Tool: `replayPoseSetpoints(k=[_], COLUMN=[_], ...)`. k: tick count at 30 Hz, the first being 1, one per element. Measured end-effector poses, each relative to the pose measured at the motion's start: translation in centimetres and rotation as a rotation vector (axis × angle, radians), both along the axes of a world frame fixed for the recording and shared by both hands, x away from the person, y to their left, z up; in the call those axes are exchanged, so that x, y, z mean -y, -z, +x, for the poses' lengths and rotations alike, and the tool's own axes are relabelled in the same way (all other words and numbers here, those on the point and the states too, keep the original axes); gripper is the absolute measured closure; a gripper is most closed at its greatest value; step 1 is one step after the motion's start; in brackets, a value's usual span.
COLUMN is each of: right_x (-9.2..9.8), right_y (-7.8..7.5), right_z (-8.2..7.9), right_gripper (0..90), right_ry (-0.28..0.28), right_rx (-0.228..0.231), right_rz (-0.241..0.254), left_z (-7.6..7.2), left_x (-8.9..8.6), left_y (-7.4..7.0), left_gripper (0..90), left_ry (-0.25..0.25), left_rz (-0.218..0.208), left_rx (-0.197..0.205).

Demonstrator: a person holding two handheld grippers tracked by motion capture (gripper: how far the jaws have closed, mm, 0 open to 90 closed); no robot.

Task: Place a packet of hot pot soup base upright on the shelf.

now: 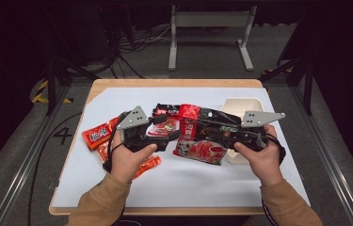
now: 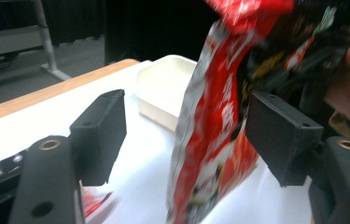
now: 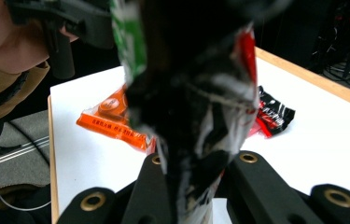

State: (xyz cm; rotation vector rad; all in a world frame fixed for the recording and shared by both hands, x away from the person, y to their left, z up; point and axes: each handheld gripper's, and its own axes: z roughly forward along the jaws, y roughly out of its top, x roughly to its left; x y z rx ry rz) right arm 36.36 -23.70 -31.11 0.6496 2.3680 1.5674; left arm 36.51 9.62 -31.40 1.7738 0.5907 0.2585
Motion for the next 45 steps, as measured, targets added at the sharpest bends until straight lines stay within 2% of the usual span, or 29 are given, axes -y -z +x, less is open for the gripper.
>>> replayPoseSetpoints(k=[6,15,20,27,30,35,42,45], right_x=[0.7,1.7,2.6,4.0,4.6,5.3,6.9,7.5], right_y=[-1.3,-3.2,-3.8,-4.9,-5.3,-5.8,-6.4,-6.8], right_z=[0.6,1.9,2.5,3.5,3.8,4.4,5.8,6.3], right_gripper=[83.9,83.8,83.8,83.8,83.8,83.8,83.8,83.8], right_ry=[0.007,0.009,0.017,0.028,0.033,0.043,0.047,0.051], right_rx=[0.017,0.065,0.069,0.096,0.11,0.119,0.141,0.15], right_rz=[0.01,-0.026,-0.024,-0.029,-0.037,-0.04,-0.042,-0.038], left_z=[-0.4,-0.6,-0.7,-0.9,-1.0,-1.2,-1.7,-2.0], left_x=[-2.5,-5.7,-7.1,-8.5,-9.0,-9.6,-10.9,-11.3], left_y=[0.6,2.6,3.6,4.2,4.5,4.7,5.0,5.3], left_gripper=[27.6,26.3,26.0,24.2,23.6,22.8,22.1,22.0], left_ry=[-0.044,-0.117,-0.156,-0.189,-0.211,-0.233,-0.277,-0.292], left_rz=[0.008,-0.02,0.026,0.041,0.056,0.057,0.063,0.062], left_rx=[-0.003,-0.044,-0.068,-0.095,-0.089,-0.102,-0.101,-0.114])
